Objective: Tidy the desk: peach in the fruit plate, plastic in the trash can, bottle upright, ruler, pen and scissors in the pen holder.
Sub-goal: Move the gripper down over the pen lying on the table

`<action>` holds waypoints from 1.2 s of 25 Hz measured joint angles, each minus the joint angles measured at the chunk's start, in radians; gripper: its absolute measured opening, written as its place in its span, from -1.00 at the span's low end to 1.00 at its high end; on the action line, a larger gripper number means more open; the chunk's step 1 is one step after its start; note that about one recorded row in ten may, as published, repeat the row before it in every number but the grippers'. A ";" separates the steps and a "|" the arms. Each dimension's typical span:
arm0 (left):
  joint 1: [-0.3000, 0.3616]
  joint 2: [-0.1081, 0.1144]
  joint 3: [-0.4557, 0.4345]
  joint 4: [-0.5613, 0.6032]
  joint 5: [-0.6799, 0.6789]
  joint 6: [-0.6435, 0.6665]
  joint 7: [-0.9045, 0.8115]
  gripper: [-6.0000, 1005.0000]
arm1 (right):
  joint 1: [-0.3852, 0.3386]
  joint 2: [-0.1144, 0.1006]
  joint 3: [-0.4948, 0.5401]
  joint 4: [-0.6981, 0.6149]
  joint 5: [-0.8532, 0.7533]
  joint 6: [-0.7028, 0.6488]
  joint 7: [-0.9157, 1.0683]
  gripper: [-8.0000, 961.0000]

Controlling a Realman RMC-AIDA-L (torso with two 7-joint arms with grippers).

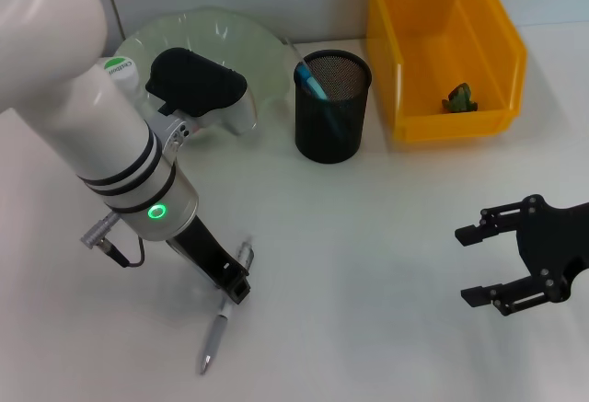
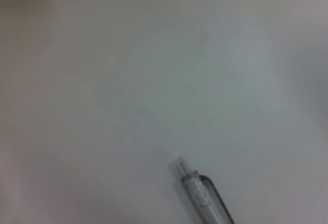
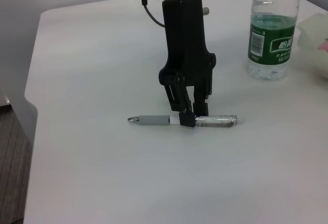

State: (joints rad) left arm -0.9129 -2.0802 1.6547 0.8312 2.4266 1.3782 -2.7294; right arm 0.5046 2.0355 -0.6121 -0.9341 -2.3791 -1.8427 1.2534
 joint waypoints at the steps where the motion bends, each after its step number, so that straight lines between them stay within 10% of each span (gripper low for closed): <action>1: -0.001 0.000 0.001 0.001 0.001 0.000 0.001 -0.09 | 0.000 0.000 0.000 0.000 0.000 -0.001 0.001 0.44; 13: -0.008 0.000 0.012 0.029 0.008 0.030 0.004 -0.59 | 0.000 -0.001 0.000 0.000 0.000 -0.006 0.007 0.42; 30: -0.011 0.000 0.013 0.039 0.007 0.061 0.022 -0.21 | 0.000 -0.002 0.000 0.000 0.000 -0.003 0.006 0.41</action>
State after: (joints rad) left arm -0.9235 -2.0800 1.6673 0.8698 2.4337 1.4390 -2.7075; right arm 0.5047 2.0339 -0.6121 -0.9342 -2.3791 -1.8456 1.2594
